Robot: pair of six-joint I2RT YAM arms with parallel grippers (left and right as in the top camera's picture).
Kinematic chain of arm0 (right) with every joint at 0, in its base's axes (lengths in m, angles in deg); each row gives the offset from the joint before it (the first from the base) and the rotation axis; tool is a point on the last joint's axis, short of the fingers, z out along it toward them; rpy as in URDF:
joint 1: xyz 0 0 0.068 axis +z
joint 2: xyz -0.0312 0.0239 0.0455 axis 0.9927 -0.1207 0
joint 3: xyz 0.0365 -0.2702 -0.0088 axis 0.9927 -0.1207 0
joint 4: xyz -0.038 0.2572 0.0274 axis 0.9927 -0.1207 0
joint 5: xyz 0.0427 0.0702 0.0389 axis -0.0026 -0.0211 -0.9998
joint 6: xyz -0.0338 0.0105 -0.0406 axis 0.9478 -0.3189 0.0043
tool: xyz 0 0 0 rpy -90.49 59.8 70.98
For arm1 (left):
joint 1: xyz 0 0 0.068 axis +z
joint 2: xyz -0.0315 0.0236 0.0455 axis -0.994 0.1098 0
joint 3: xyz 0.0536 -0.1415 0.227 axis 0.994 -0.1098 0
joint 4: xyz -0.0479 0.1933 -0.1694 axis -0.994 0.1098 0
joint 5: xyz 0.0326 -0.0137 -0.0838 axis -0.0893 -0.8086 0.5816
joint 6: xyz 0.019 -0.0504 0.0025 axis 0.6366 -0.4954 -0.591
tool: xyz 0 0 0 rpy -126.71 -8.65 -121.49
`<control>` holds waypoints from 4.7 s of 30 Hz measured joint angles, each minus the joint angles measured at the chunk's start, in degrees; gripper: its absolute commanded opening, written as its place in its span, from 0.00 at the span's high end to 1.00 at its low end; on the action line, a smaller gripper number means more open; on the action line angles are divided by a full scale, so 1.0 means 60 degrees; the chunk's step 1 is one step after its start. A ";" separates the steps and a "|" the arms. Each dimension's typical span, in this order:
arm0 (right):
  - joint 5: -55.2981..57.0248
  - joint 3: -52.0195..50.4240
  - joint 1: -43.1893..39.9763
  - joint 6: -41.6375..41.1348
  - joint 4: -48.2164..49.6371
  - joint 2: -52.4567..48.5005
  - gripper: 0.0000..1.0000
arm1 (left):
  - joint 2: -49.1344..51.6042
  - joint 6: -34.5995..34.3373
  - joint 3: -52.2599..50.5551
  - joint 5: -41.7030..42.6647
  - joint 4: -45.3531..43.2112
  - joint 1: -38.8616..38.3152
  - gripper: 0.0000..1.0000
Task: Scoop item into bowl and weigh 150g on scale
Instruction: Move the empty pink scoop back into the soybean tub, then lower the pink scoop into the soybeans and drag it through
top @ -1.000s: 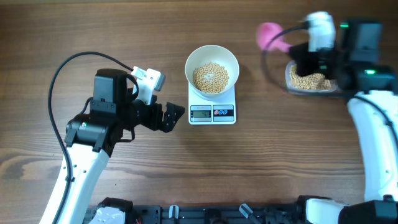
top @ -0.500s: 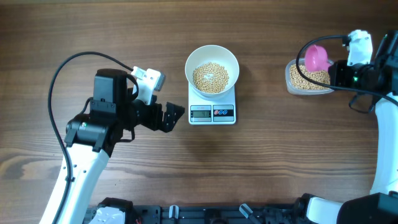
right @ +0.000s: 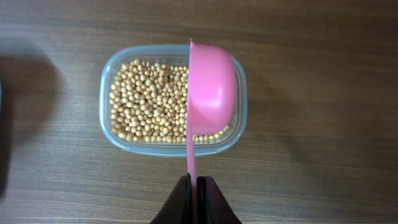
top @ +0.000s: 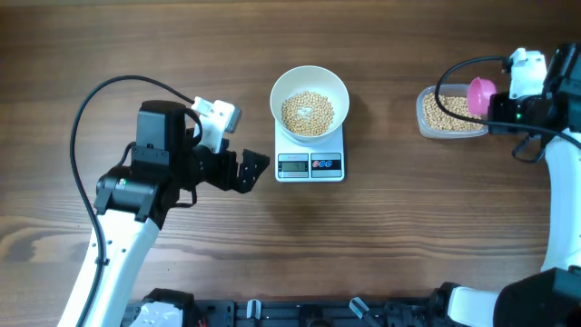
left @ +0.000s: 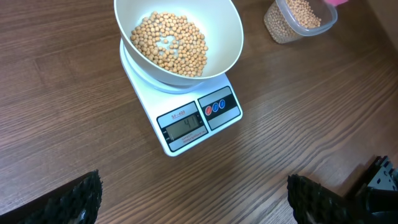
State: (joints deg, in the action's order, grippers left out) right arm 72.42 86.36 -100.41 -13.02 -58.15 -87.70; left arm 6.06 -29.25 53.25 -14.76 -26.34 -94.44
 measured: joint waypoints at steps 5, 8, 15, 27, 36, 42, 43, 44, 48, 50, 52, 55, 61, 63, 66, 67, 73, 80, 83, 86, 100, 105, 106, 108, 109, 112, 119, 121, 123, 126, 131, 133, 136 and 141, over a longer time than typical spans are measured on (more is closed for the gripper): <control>0.0401 -0.0047 0.0463 0.0000 0.0193 -0.0448 0.96 | 0.0000 0.0000 0.0000 0.0000 0.0000 0.0000 0.00; 0.1027 -0.0066 0.0798 0.0000 0.0178 -0.0739 0.96 | 0.0000 0.0000 0.0000 0.0000 0.0000 0.0000 0.00; 0.2248 -0.0084 0.1290 0.0000 0.0291 -0.1024 0.96 | 0.0000 0.0000 0.0000 0.0000 0.0000 0.0000 0.00; 0.2299 -0.0084 0.1362 -0.0015 0.0353 -0.1504 0.96 | 0.0000 0.0000 0.0000 0.0000 0.0000 0.0000 0.00; 0.1417 -0.0084 0.1366 -0.0015 0.0178 -0.1668 0.96 | 0.0000 0.0000 0.0000 0.0000 0.0000 0.0000 0.00; 0.0765 -0.0084 0.1366 -0.0029 -0.0007 -0.1668 0.96 | 0.0000 0.0000 0.0000 0.0000 0.0000 0.0000 0.00; 0.0667 -0.0084 0.1366 -0.0040 -0.0051 -0.1672 0.96 | 0.0000 0.0000 0.0000 0.0000 0.0000 0.0000 0.00; 0.0630 -0.0084 0.1366 -0.0044 -0.0073 -0.1668 0.96 | 0.0000 0.0000 0.0000 0.0000 0.0000 0.0000 0.00; 0.0441 -0.0084 0.1366 -0.0120 -0.0146 -0.1672 0.96 | 0.0000 0.0000 0.0000 0.0000 0.0000 0.0000 0.00; 0.0313 -0.0084 0.1355 -0.0189 -0.0149 -0.1672 0.96 | 0.0000 0.0000 0.0000 0.0000 0.0000 0.0000 0.00; 0.0076 -0.0084 0.1290 -0.0233 -0.0149 -0.1672 0.96 | 0.0000 0.0000 0.0000 0.0000 0.0000 0.0000 0.00; -0.0419 -0.0084 0.1060 -0.0295 -0.0157 -0.1672 0.96 | 0.0000 0.0000 0.0000 0.0000 0.0000 0.0000 0.00; -0.1446 -0.0084 0.0280 -0.0586 -0.0244 -0.1679 0.96 | 0.0000 0.0000 -0.0004 0.0000 0.0000 0.0000 0.00; -0.1668 -0.0084 0.0076 -0.0678 -0.0299 -0.1723 0.96 | 0.0000 0.0000 0.0000 0.0000 0.0000 0.0000 0.00; -0.2135 -0.0084 -0.0087 -0.0776 -0.0346 -0.1851 0.96 | 0.0000 0.0000 0.0000 0.0000 0.0000 0.0000 0.00; -0.2273 -0.0084 -0.0106 -0.0790 -0.0361 -0.1894 0.96 | 0.0000 0.0000 0.0000 0.0000 0.0000 0.0000 0.00; -0.3064 -0.0084 -0.0127 -0.0954 -0.0397 -0.2146 0.96 | 0.0000 0.0000 0.0000 0.0000 0.0000 0.0000 0.00; -0.3297 -0.0084 -0.0284 -0.1067 -0.0397 -0.2171 0.96 | 0.0000 0.0000 0.0000 0.0000 0.0000 0.0000 0.00; -0.3384 -0.0084 -0.0477 -0.1096 -0.0404 -0.2175 0.96 | 0.0000 0.0000 0.0000 0.0000 0.0000 0.0000 0.00; -0.3541 -0.0084 -0.0718 -0.1096 -0.0433 -0.2215 0.96 | 0.0000 0.0000 0.0000 0.0000 0.0000 0.0000 0.00; -0.5125 -0.0098 -0.1778 -0.1286 -0.0510 -0.2557 0.96 | 0.0000 0.0000 0.0000 0.0000 0.0000 0.0000 0.00; -0.5971 -0.0102 -0.2084 -0.1348 -0.0546 -0.2983 0.96 | 0.0000 0.0000 0.0000 0.0000 0.0000 0.0000 0.00; -0.6153 -0.0102 -0.2146 -0.1351 -0.0565 -0.3049 0.96 | 0.0000 0.0000 0.0000 0.0000 0.0000 0.0000 0.00; -0.6404 -0.0102 -0.2251 -0.1351 -0.0608 -0.3126 0.96 | 0.0000 0.0000 -0.0004 0.0000 0.0004 0.0000 0.00; -0.6495 -0.0102 -0.2291 -0.1351 -0.0652 -0.3147 0.96 | 0.0000 0.0000 0.0000 0.0000 0.0000 0.0000 0.00; -0.6634 -0.0102 -0.2397 -0.1355 -0.0772 -0.3162 0.96 | 0.0000 0.0000 0.0000 0.0000 0.0000 0.0000 0.00; -0.6830 -0.0102 -0.2790 -0.1355 -0.0841 -0.3162 0.96 | 0.0000 0.0000 0.0000 0.0000 0.0000 0.0000 0.00; -0.6863 -0.0102 -0.2932 -0.1351 -0.0878 -0.3162 0.96 | 0.0000 0.0000 -0.0004 0.0000 0.0000 0.0000 0.00; -0.6881 -0.0102 -0.3078 -0.1351 -0.0940 -0.3162 0.96 | 0.0000 0.0000 0.0000 0.0000 0.0000 0.0000 0.00; -0.6910 -0.0102 -0.3268 -0.1351 -0.1009 -0.3162 0.96 | 0.0000 0.0000 0.0000 0.0000 0.0000 0.0000 0.00; -0.7049 -0.0102 -0.3442 -0.1351 -0.1213 -0.3162 0.96 | 0.0000 0.0000 0.0000 0.0000 0.0000 0.0000 0.00; -0.7202 -0.0102 -0.3523 -0.1351 -0.1290 -0.3162 0.96 | 0.0000 0.0000 0.0000 0.0000 0.0000 0.0000 0.00; -0.7391 -0.0102 -0.3716 -0.1348 -0.1399 -0.3162 0.96 | 0.0000 0.0000 0.0000 0.0000 0.0000 0.0000 0.00; -0.7705 -0.0102 -0.4255 -0.1344 -0.1439 -0.3162 0.96 | 0.0000 0.0000 0.0000 0.0000 0.0000 0.0000 0.00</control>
State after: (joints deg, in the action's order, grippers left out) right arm 26.19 85.75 -125.94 -21.08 -66.79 -106.67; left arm 6.06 -29.25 53.25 -14.76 -26.34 -94.44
